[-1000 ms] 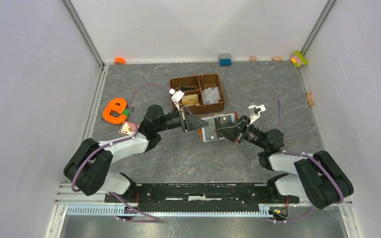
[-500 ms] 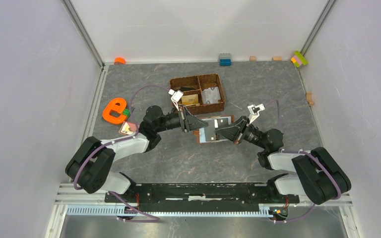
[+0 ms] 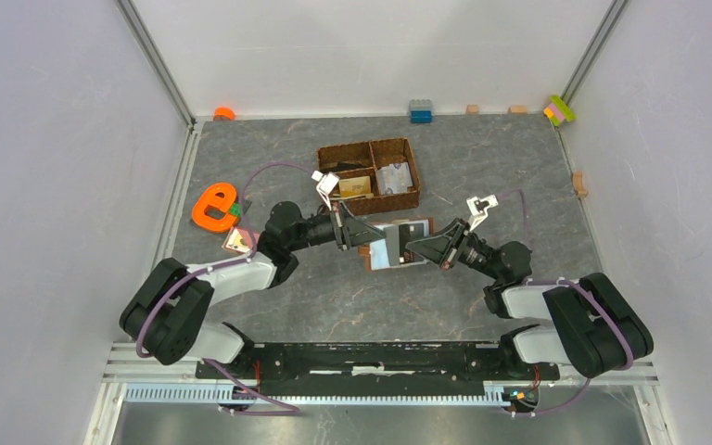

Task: Take the credit cards out of the card holder
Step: Remove the credit card from the card holder, then place the credit card in the storage box.

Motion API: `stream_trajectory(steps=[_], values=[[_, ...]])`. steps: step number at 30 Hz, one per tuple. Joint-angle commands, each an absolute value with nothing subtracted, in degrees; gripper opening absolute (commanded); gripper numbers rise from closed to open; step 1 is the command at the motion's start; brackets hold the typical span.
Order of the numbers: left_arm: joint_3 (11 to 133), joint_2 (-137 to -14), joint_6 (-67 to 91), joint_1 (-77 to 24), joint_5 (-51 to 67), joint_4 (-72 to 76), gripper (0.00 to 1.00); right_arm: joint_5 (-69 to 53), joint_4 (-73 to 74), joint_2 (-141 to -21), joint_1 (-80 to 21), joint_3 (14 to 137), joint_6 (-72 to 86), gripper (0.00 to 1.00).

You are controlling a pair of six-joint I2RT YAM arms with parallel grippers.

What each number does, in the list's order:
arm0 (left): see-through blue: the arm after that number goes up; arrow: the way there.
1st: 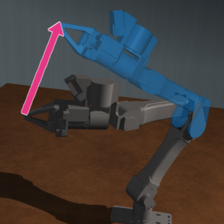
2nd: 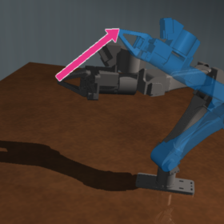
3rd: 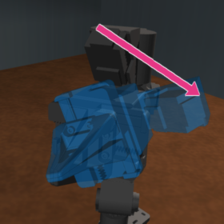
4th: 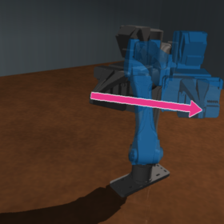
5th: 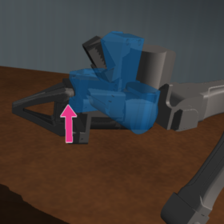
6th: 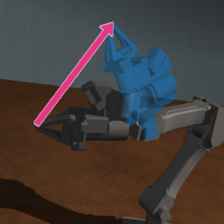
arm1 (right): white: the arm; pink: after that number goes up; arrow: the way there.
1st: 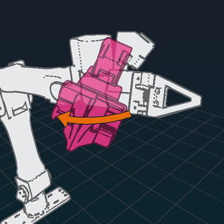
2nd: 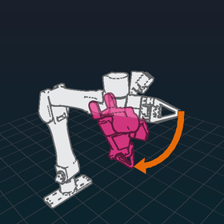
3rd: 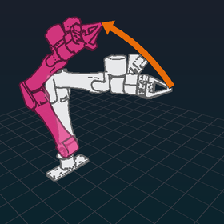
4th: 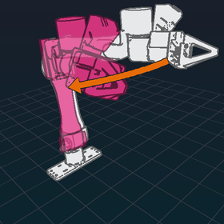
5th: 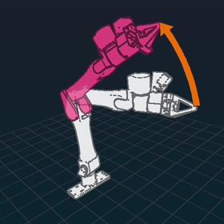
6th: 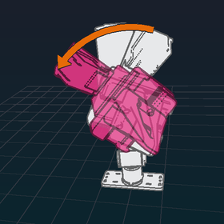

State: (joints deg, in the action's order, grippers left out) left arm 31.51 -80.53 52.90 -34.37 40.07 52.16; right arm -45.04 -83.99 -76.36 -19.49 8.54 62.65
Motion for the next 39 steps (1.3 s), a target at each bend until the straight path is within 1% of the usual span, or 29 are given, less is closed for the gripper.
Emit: stream_trajectory(steps=[1, 7, 11, 15, 20, 27, 32, 39], values=[[30.76, -77.37, 53.53, -33.05, 38.16, 55.81, 0.02, -44.39, -94.92, -76.30, -17.20, 7.22, 63.29, 0.00], [30.06, -76.40, 53.17, -32.44, 36.42, 54.52, 0.02, -43.92, -92.24, -75.13, -16.20, 6.94, 61.92, 0.00], [30.53, -73.97, 49.35, -32.00, 31.48, 44.84, 0.02, -42.37, -83.52, -72.44, -15.56, 7.14, 57.54, 0.00], [30.69, -72.27, 47.87, -32.00, 29.32, 41.42, 0.02, -40.95, -76.76, -69.63, -15.40, 7.60, 54.04, 0.00], [32.10, -71.07, 45.02, -31.91, 24.03, 32.27, 0.02, -38.96, -70.66, -66.84, -15.35, 7.96, 49.92, 0.00], [32.89, -69.05, 42.85, -31.91, 18.30, 25.53, 0.02, -34.40, -57.54, -61.70, -15.27, 9.45, 41.71, 0.00], [33.00, -67.29, 41.49, -31.92, 15.05, 22.68, 0.02, -32.48, -54.32, -59.55, -15.33, 9.35, 39.50, 0.00], [30.15, -60.88, 40.27, -31.97, 6.82, 20.68, 0.02, -31.67, -53.46, -59.08, -15.33, 9.30, 38.71, 0.00]])
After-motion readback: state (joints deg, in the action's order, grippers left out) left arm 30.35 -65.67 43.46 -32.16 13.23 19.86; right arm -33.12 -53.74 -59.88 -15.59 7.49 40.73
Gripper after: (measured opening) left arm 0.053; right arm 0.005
